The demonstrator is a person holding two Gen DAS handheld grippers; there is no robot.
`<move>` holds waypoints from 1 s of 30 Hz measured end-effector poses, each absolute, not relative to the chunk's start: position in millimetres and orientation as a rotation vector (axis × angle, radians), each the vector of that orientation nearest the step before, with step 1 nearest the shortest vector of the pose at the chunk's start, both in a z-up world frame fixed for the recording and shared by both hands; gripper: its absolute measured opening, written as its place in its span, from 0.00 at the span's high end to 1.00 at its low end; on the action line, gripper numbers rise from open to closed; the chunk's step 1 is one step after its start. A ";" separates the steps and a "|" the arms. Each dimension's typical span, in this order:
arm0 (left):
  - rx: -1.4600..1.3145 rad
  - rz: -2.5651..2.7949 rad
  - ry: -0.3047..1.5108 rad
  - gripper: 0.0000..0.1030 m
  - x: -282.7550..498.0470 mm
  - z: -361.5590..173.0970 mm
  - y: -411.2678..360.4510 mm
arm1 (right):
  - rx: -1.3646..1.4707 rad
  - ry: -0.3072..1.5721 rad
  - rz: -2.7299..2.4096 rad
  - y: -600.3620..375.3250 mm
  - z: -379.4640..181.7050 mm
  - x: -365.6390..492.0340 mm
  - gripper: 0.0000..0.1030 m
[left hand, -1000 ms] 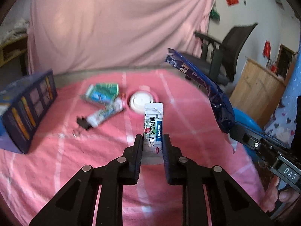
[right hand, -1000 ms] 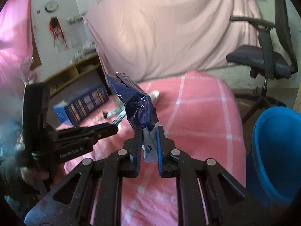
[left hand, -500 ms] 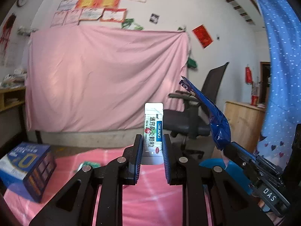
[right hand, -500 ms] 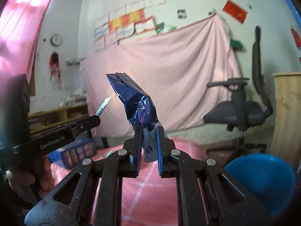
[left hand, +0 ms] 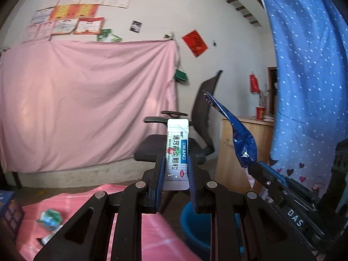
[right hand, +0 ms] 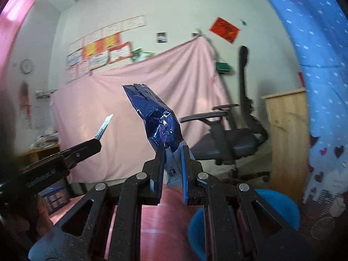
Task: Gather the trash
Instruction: 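Carry wrapper and white packet to the blue bucket and open both tools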
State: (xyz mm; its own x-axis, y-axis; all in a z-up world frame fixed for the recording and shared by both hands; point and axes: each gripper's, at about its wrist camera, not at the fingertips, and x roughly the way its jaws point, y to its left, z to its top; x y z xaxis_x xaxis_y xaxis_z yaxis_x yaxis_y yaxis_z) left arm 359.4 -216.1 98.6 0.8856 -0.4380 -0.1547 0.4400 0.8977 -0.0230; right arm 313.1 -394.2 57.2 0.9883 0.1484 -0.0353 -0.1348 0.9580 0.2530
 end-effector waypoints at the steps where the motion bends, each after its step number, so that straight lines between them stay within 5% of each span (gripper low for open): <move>1: 0.014 -0.472 0.166 0.83 364.2 97.7 -224.7 | 0.262 0.060 0.131 -399.8 56.5 314.3 0.61; 27: 0.022 -0.602 0.565 0.82 438.8 23.5 -311.1 | 0.388 0.467 -0.068 -475.7 -4.6 372.4 0.59; 30: 0.035 -0.602 0.600 0.75 442.3 18.9 -314.2 | 0.398 0.475 -0.071 -479.1 -7.7 374.7 0.59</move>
